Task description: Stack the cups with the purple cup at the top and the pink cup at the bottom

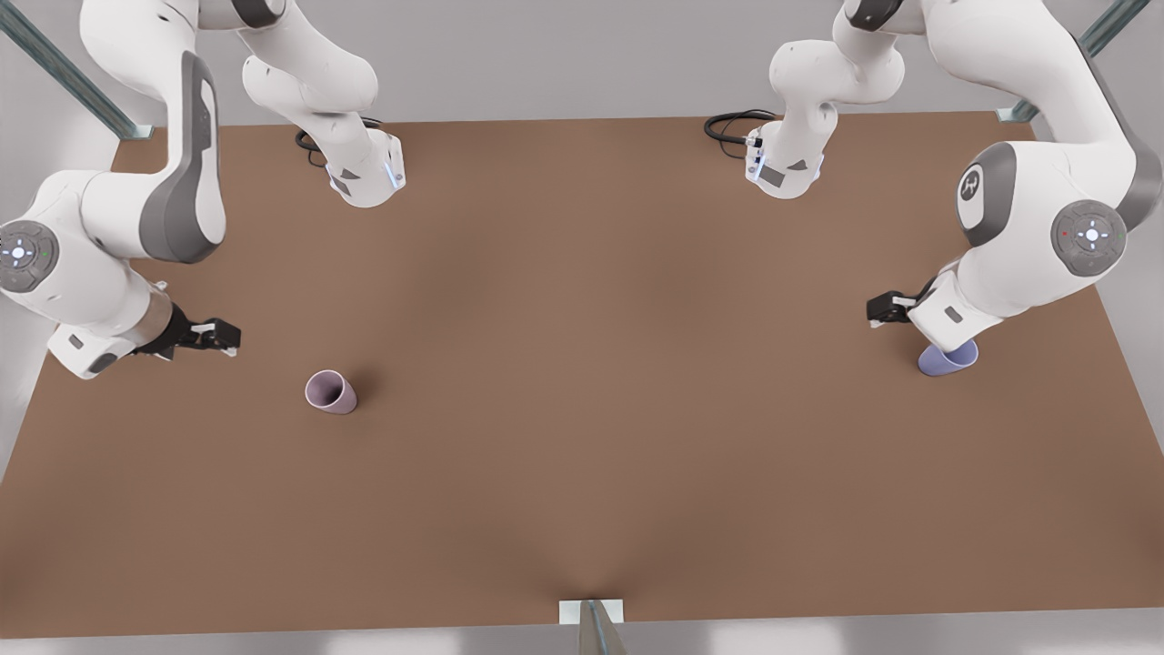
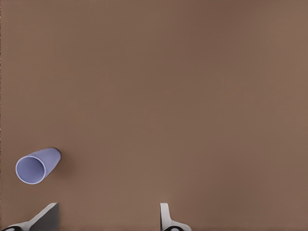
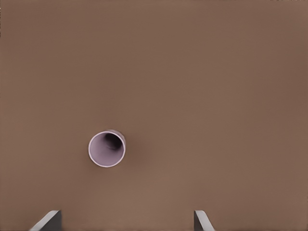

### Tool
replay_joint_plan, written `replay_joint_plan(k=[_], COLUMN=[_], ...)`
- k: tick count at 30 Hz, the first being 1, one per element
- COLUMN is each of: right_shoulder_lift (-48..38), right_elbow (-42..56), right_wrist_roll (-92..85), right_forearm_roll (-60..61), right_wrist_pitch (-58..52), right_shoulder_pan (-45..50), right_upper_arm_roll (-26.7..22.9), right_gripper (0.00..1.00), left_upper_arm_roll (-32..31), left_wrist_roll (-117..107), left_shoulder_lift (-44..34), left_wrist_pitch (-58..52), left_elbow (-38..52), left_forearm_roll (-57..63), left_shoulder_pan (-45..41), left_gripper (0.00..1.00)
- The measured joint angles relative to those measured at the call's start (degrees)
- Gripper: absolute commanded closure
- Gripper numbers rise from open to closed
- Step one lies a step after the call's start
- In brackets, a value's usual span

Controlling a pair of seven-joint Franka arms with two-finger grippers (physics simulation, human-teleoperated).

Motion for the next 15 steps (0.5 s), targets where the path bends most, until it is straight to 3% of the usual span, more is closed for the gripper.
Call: replay_joint_plan(k=[3, 8, 15], right_shoulder_lift=[-0.3, -0.7, 4.7], right_elbow=[-4.6, -16.7, -23.1], right_wrist_roll=[-1.2, -4.2, -5.7], right_forearm_roll=[1.0, 7.0, 7.1], right_wrist_pitch=[1.7, 14.1, 29.2], right_shoulder_pan=[0.2, -0.5, 0.3], right_upper_arm_roll=[-0.1, -1.2, -1.3], right_gripper=[0.00, 0.00, 0.00], left_upper_arm_roll=[0.2, 0.4, 1.3], left_wrist_roll=[0.0, 0.0, 0.1], left_shoulder_lift=[0.1, 0.4, 1.4], left_wrist_pitch=[0.2, 0.6, 0.5], left_elbow=[-0.4, -1.7, -2.0], left_forearm_roll=[0.3, 0.2, 0.0], left_shoulder_pan=[0.0, 0.0, 0.1], left_gripper=[0.00, 0.00, 0.00])
